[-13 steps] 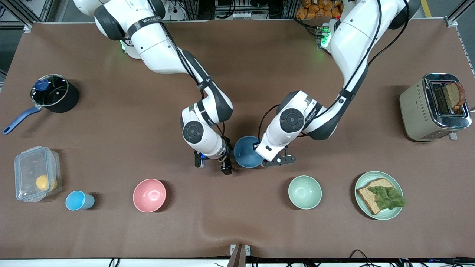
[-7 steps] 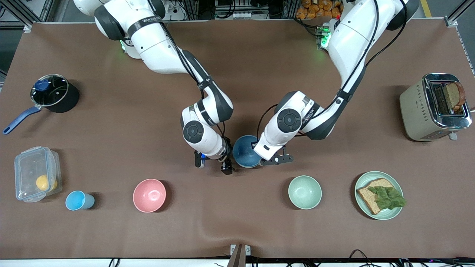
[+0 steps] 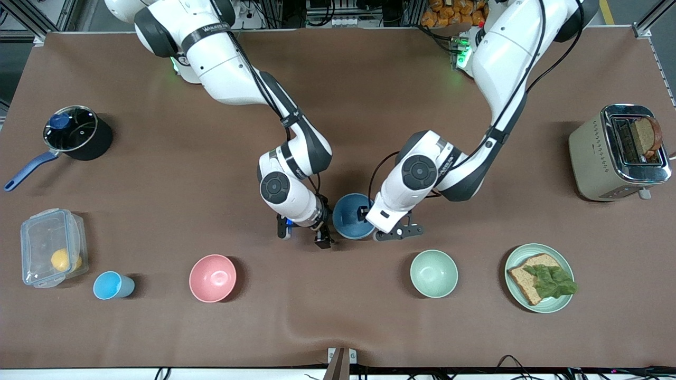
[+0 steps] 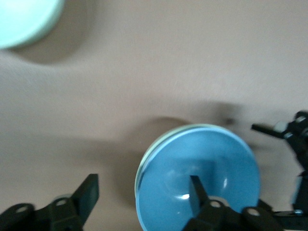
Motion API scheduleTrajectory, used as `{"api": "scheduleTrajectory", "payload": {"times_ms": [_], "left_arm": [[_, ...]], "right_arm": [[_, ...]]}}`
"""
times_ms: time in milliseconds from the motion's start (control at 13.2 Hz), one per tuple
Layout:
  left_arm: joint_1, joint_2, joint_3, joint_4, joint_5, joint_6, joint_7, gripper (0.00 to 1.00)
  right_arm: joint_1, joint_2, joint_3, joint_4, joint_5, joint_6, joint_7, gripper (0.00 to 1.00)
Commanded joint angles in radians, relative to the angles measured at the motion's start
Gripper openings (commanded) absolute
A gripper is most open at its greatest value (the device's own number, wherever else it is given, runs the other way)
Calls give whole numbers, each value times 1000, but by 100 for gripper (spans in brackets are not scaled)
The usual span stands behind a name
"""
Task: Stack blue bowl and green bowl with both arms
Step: 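Open the left gripper and lift away while the right gripper withdraws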
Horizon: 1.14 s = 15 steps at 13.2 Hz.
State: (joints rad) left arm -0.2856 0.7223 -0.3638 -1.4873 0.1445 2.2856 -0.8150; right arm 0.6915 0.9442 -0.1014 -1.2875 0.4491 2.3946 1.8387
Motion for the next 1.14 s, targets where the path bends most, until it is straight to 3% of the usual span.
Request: {"api": "scheduleTrajectory", "payload": {"times_ms": [0,227,379,758,833,1061], "left_arm": [[35,-139,-1,-27,32,-67,-24,100],[100,-274,-1,-27,33,-214,8,100],[141,-378,-1,-27,35,-355,59,100],[250,-530,-1,-21,33,-563,161,100],[267,-549,0,-19,35,-569,180,100],[273,-618,107,-27,6,-586,362,100]], "right_arm": [[-1,7,-1,27,-6,-21,13,100],[-15,-15,-1,27,-85,-122,-73,100],[-29,-33,-3,25,-93,-182,-206,100],[-128,-186,-14,24,-95,-464,-793,100],[-153,-223,-26,20,-99,-536,-916,100],[-170,-349,-133,-39,-159,-655,-1242,100]]}}
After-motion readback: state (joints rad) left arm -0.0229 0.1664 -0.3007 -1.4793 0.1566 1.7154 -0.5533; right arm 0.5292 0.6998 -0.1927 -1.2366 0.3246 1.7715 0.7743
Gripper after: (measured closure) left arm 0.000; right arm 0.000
